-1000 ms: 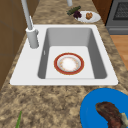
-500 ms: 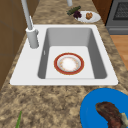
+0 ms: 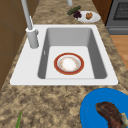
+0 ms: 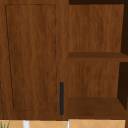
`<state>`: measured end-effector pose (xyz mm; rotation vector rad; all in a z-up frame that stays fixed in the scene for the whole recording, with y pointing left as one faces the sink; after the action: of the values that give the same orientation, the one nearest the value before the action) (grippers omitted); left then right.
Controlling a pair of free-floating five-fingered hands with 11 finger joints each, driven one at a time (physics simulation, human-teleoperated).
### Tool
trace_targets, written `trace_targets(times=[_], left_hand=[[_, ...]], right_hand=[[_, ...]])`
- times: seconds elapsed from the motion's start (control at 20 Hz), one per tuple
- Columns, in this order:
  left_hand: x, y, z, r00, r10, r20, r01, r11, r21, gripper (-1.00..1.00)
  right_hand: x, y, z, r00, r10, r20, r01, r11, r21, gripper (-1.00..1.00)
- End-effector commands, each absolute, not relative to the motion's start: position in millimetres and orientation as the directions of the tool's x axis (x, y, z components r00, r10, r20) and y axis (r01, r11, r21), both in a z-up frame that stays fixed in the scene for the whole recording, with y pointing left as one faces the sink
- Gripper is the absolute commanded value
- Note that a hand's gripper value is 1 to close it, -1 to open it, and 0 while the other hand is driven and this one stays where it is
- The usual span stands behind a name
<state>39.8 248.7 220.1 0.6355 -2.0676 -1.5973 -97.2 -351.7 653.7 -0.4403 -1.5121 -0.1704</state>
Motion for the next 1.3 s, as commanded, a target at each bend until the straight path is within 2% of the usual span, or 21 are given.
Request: trace_targets(times=[0.0,0.7,1.25], left_hand=[[39.8,248.7,220.1,-0.793,-0.605,0.07,-0.085,0.224,0.971,0.0],[39.8,248.7,220.1,-0.793,-0.605,0.07,-0.085,0.224,0.971,0.0],[39.8,248.7,220.1,-0.793,-0.605,0.07,-0.085,0.224,0.971,0.0]], right_hand=[[-100.7,-378.9,652.1,0.025,0.15,0.988,0.355,0.923,-0.149,1.0],[-103.4,-443.4,643.4,-0.015,0.169,0.986,0.167,0.972,-0.164,1.0],[-99.1,-487.2,640.5,-0.03,0.145,0.989,0.122,0.983,-0.141,1.0]])
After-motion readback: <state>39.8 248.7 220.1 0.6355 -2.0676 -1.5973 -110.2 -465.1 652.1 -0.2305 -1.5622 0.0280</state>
